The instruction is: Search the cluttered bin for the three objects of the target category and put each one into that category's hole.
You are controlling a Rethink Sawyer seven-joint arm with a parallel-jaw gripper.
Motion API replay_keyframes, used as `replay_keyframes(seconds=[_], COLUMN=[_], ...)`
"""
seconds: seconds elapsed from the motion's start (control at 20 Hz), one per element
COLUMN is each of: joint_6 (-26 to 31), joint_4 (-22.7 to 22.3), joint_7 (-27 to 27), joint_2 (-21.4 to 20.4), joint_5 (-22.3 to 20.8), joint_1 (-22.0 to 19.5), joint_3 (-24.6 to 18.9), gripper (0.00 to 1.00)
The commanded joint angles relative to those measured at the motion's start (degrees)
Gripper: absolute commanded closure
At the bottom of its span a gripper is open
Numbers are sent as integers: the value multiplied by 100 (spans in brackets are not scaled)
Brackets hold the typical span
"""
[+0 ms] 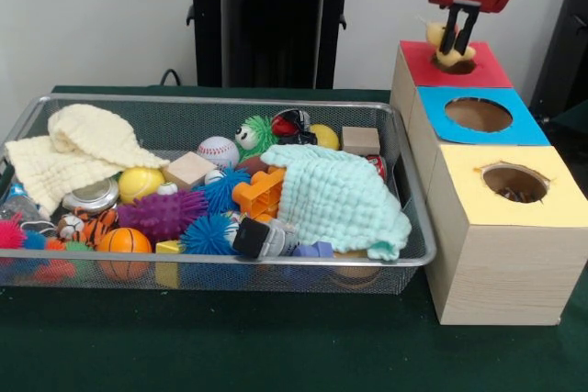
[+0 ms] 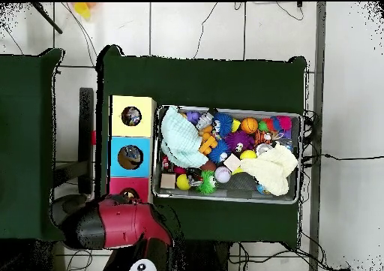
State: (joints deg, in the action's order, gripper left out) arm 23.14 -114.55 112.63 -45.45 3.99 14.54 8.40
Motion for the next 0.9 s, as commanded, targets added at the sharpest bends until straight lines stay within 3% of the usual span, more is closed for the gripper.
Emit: replay_keyframes(seconds=[0.05,0.9], joint_6=[-593,-477], joint_4=[296,375], joint_7=[1067,1216], joint_2=[461,490], joint_5=[202,300], joint_1=[-282,96], joint_3=[-159,186], gripper=[100,100])
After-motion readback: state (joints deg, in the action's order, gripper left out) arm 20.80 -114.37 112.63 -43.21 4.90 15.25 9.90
